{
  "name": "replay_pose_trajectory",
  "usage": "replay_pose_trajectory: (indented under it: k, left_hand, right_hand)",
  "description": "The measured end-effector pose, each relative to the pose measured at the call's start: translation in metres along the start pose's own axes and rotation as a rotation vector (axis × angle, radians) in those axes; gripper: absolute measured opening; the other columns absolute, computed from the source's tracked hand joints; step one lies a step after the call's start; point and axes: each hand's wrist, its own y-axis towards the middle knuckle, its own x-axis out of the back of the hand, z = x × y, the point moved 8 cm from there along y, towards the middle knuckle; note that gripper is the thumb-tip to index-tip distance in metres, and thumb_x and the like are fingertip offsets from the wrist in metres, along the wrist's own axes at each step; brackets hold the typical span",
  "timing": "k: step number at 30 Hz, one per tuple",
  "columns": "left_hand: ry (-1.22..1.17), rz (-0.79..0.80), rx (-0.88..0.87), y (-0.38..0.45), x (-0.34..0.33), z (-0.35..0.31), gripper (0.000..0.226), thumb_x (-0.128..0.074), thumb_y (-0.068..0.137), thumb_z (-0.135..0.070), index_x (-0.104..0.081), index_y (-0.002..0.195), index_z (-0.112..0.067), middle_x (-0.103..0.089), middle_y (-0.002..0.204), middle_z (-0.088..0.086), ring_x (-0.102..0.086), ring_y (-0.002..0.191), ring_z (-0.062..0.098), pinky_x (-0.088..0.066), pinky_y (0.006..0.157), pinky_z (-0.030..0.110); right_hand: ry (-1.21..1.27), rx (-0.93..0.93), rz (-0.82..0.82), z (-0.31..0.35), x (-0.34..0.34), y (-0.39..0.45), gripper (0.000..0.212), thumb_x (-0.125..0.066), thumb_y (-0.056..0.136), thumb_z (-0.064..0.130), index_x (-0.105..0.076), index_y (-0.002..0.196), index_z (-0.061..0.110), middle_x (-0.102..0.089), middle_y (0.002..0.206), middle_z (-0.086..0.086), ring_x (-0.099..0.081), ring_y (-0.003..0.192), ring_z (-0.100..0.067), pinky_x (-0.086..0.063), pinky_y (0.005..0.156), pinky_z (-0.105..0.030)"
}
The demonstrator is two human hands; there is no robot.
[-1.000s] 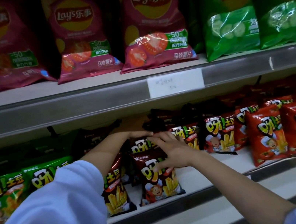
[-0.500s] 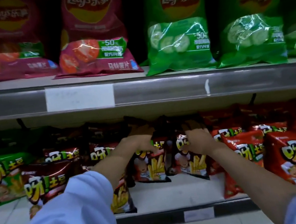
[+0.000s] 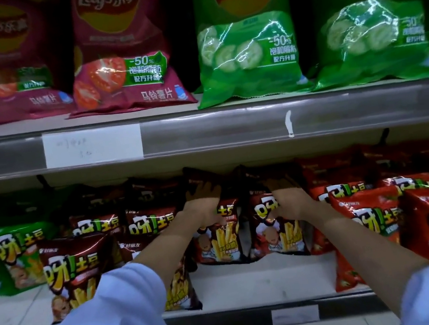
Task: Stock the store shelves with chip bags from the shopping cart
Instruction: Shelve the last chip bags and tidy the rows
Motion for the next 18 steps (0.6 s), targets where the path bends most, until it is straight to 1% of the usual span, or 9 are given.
replay_pose_trajectory:
  k: [2,3,5,7,9,11,12,15,18]
  left_hand:
    - [0.000,0.035,-0.011,0.000,0.000,-0.001,0.089,-0.071,0.082,-0.042,-0.018,0.148,-0.012,-0.019,0.151,0.013,-0.018,0.141,0.032,-0.023,0.114,0.051]
    - [-0.003,0.050,-0.016,-0.001,0.001,-0.003,0.091,-0.071,0.081,-0.044,-0.018,0.148,-0.012,-0.021,0.150,0.013,-0.020,0.139,0.032,-0.025,0.113,0.049]
    - [-0.032,0.027,-0.035,-0.003,0.012,-0.009,0.093,-0.072,0.078,-0.048,-0.020,0.147,-0.014,-0.026,0.146,0.012,-0.025,0.136,0.032,-0.029,0.111,0.046]
    - [-0.069,-0.011,-0.063,-0.005,0.024,-0.021,0.093,-0.074,0.076,-0.049,-0.024,0.147,-0.015,-0.031,0.142,0.012,-0.030,0.134,0.031,-0.033,0.107,0.040]
    - [-0.171,0.080,-0.084,-0.003,0.023,-0.036,0.081,-0.070,0.082,-0.046,-0.030,0.146,-0.016,-0.036,0.144,0.010,-0.034,0.134,0.029,-0.034,0.102,0.034]
    - [-0.319,0.264,-0.071,-0.003,0.011,-0.051,0.062,-0.059,0.091,-0.043,-0.038,0.143,-0.016,-0.041,0.146,0.008,-0.039,0.132,0.026,-0.035,0.100,0.031]
    - [-0.349,0.272,-0.083,-0.003,0.012,-0.062,0.059,-0.057,0.093,-0.044,-0.040,0.142,-0.016,-0.043,0.145,0.008,-0.041,0.130,0.026,-0.036,0.101,0.032]
    - [-0.248,-0.003,-0.150,0.006,0.038,-0.094,0.066,-0.059,0.088,-0.051,-0.038,0.139,-0.014,-0.043,0.137,0.011,-0.044,0.125,0.029,-0.041,0.099,0.035]
    - [-0.260,-0.077,-0.205,0.008,0.045,-0.135,0.063,-0.055,0.090,-0.051,-0.039,0.138,-0.014,-0.045,0.136,0.011,-0.046,0.124,0.029,-0.042,0.099,0.037]
  right_hand:
    - [-0.017,-0.018,0.004,0.000,0.001,-0.004,0.044,-0.068,0.088,0.034,-0.048,0.121,0.013,-0.055,0.113,-0.009,-0.052,0.116,-0.028,-0.033,0.076,-0.027]
    - [-0.031,-0.023,-0.001,0.000,0.003,-0.006,0.044,-0.069,0.086,0.037,-0.049,0.118,0.015,-0.056,0.116,-0.007,-0.053,0.116,-0.027,-0.033,0.077,-0.027]
    - [-0.045,-0.024,-0.036,-0.002,0.010,-0.015,0.060,-0.071,0.083,0.045,-0.046,0.128,0.014,-0.056,0.126,-0.006,-0.050,0.119,-0.027,-0.035,0.084,-0.031]
    - [-0.038,-0.030,-0.069,-0.006,0.017,-0.026,0.080,-0.068,0.083,0.050,-0.034,0.144,0.012,-0.051,0.137,-0.009,-0.045,0.128,-0.028,-0.033,0.097,-0.034]
    - [-0.041,-0.032,-0.092,-0.014,0.023,-0.041,0.090,-0.064,0.085,0.052,-0.018,0.152,0.014,-0.043,0.144,-0.012,-0.037,0.135,-0.028,-0.027,0.106,-0.035]
    - [-0.051,-0.028,-0.106,-0.021,0.031,-0.054,0.088,-0.062,0.088,0.051,-0.015,0.153,0.015,-0.039,0.147,-0.012,-0.031,0.138,-0.027,-0.021,0.110,-0.035]
    - [-0.049,-0.032,-0.114,-0.027,0.034,-0.061,0.086,-0.061,0.088,0.051,-0.016,0.153,0.016,-0.037,0.148,-0.012,-0.029,0.139,-0.027,-0.018,0.112,-0.036]
    - [-0.067,-0.043,-0.125,-0.050,0.043,-0.076,0.087,-0.059,0.087,0.054,-0.016,0.153,0.018,-0.033,0.151,-0.009,-0.025,0.141,-0.026,-0.011,0.117,-0.038]
    - [-0.091,-0.051,-0.103,-0.076,0.049,-0.083,0.082,-0.058,0.089,0.053,-0.021,0.151,0.016,-0.035,0.149,-0.010,-0.026,0.140,-0.027,-0.014,0.117,-0.039]
